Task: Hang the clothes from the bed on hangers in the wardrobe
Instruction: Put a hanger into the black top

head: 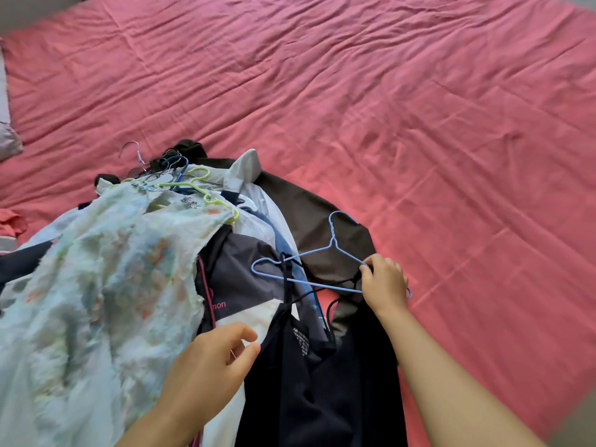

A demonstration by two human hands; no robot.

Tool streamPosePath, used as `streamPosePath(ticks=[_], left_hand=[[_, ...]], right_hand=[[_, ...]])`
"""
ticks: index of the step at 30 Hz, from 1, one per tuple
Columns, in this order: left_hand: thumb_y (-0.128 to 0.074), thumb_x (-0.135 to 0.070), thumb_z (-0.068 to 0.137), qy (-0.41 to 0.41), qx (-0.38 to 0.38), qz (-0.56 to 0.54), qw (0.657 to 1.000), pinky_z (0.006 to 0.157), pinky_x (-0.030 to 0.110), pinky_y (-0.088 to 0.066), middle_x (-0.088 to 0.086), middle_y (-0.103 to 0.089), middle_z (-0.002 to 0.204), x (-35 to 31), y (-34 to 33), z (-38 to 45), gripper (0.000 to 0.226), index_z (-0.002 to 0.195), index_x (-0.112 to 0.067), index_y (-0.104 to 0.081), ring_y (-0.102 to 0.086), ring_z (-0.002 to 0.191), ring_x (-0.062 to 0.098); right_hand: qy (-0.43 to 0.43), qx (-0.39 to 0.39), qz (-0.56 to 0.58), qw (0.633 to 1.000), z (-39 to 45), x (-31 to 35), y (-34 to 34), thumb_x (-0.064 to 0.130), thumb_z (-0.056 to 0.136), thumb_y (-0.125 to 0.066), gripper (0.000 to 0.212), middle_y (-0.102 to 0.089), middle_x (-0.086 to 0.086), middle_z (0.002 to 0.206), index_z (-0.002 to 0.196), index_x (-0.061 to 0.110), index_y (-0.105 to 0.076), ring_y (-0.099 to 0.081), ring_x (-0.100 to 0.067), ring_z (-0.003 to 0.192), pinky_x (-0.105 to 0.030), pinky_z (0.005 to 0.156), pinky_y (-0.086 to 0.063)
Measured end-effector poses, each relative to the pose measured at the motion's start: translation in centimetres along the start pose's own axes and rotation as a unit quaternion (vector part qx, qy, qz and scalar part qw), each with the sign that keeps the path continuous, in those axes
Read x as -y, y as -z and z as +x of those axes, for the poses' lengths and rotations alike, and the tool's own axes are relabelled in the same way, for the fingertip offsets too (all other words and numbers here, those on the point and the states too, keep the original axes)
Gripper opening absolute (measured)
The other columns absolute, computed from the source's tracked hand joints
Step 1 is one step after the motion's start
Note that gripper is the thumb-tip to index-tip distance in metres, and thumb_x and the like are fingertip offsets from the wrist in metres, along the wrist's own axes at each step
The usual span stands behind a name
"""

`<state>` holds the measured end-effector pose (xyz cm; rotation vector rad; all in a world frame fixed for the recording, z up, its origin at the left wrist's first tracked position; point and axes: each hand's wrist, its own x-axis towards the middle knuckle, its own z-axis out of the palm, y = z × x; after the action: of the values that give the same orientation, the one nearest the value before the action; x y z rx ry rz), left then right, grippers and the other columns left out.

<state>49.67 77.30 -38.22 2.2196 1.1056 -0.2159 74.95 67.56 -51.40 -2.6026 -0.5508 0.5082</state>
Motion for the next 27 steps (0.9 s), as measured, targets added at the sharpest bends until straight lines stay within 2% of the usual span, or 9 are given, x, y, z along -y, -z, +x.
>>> streamPosePath(ticks=[5, 9, 12, 14, 19, 21, 23, 25, 27], left_hand=[[-0.061, -0.037, 0.086, -0.048, -0.019, -0.004, 0.999, 0.059, 0.014, -0.038, -0.032, -0.057, 0.086, -2.0, 2.0, -1.8, 0.009, 0.080, -0.043, -0.057, -0.055, 0.076, -0.004], [-0.062, -0.037, 0.086, -0.121, -0.062, -0.006, 0.991, 0.064, 0.013, -0.041, -0.027, -0.056, 0.088, -3.9, 4.0, -3.7, 0.010, 0.090, -0.045, -0.057, -0.055, 0.087, -0.006], [-0.048, -0.049, 0.081, -0.192, -0.119, -0.011, 0.974, 0.078, 0.010, -0.039, -0.027, -0.049, 0.113, -5.6, 6.2, -5.6, 0.042, 0.116, -0.031, -0.059, -0.049, 0.104, -0.005], [-0.043, -0.049, 0.080, -0.243, -0.169, -0.001, 0.955, 0.095, 0.017, -0.035, -0.013, -0.048, 0.128, -6.8, 7.8, -7.5, 0.057, 0.130, -0.024, -0.052, -0.042, 0.120, 0.007], [-0.042, -0.047, 0.084, -0.346, -0.221, 0.043, 0.911, 0.104, 0.034, -0.019, 0.000, -0.058, 0.128, -8.4, 11.6, -14.5, 0.055, 0.131, -0.020, -0.049, -0.039, 0.124, 0.015], [-0.041, -0.047, 0.084, -0.385, -0.217, 0.023, 0.897, 0.101, 0.034, -0.026, -0.003, -0.066, 0.110, -8.2, 12.8, -18.3, 0.049, 0.120, -0.019, -0.060, -0.053, 0.109, 0.016], [-0.038, -0.049, 0.084, -0.420, -0.207, -0.015, 0.883, 0.079, 0.034, -0.043, -0.010, -0.066, 0.084, -7.6, 14.3, -22.4, 0.042, 0.099, -0.021, -0.066, -0.062, 0.084, 0.018], [-0.034, -0.052, 0.085, -0.454, -0.209, -0.020, 0.866, 0.059, 0.030, -0.040, -0.012, -0.052, 0.067, -6.7, 16.0, -26.7, 0.040, 0.081, -0.023, -0.060, -0.059, 0.070, 0.019], [-0.035, -0.050, 0.085, -0.499, -0.246, -0.024, 0.830, 0.054, 0.027, -0.035, -0.013, -0.044, 0.063, -5.9, 17.5, -30.4, 0.039, 0.074, -0.020, -0.057, -0.056, 0.064, 0.021]], right_hand=[[0.035, -0.128, 0.154, 0.979, -4.0, 1.0, 6.3, 0.014, 0.086, -0.062, 0.005, -0.056, -0.004, 0.078, 0.084, 0.014, -0.067, -0.056, -0.031, 0.086, -0.040, 0.082, -0.035], [0.084, -0.188, 0.242, 0.948, -9.3, 2.4, 12.6, 0.006, 0.078, -0.070, 0.023, -0.057, 0.006, 0.072, 0.076, 0.028, -0.067, -0.059, -0.019, 0.073, -0.047, 0.075, -0.047], [0.111, -0.216, 0.273, 0.931, -14.6, 3.8, 17.6, -0.001, 0.073, -0.074, 0.042, -0.060, 0.009, 0.072, 0.073, 0.040, -0.061, -0.058, -0.008, 0.069, -0.033, 0.069, -0.047], [0.132, -0.232, 0.274, 0.924, -19.0, 4.9, 20.7, -0.001, 0.071, -0.075, 0.044, -0.061, 0.008, 0.070, 0.071, 0.041, -0.060, -0.058, -0.009, 0.068, -0.027, 0.067, -0.046], [0.167, -0.279, 0.265, 0.908, -30.8, 7.3, 26.1, -0.003, 0.069, -0.077, 0.042, -0.062, 0.008, 0.070, 0.072, 0.037, -0.062, -0.057, -0.003, 0.069, -0.010, 0.065, -0.041], [0.174, -0.315, 0.266, 0.894, -36.3, 8.2, 27.6, -0.002, 0.069, -0.077, 0.041, -0.063, 0.008, 0.071, 0.072, 0.035, -0.062, -0.058, -0.004, 0.069, -0.010, 0.066, -0.042], [0.176, -0.353, 0.263, 0.881, -41.7, 9.0, 28.6, 0.002, 0.069, -0.078, 0.037, -0.064, 0.008, 0.072, 0.073, 0.035, -0.063, -0.058, -0.007, 0.069, -0.012, 0.067, -0.044], [0.179, -0.391, 0.255, 0.866, -47.4, 9.9, 29.3, 0.008, 0.068, -0.077, 0.026, -0.064, 0.010, 0.072, 0.074, 0.030, -0.065, -0.059, -0.007, 0.068, -0.012, 0.067, -0.044], [0.184, -0.421, 0.239, 0.855, -52.6, 10.9, 29.8, 0.008, 0.069, -0.077, 0.023, -0.062, 0.012, 0.072, 0.075, 0.028, -0.066, -0.058, -0.008, 0.069, -0.010, 0.067, -0.043]])
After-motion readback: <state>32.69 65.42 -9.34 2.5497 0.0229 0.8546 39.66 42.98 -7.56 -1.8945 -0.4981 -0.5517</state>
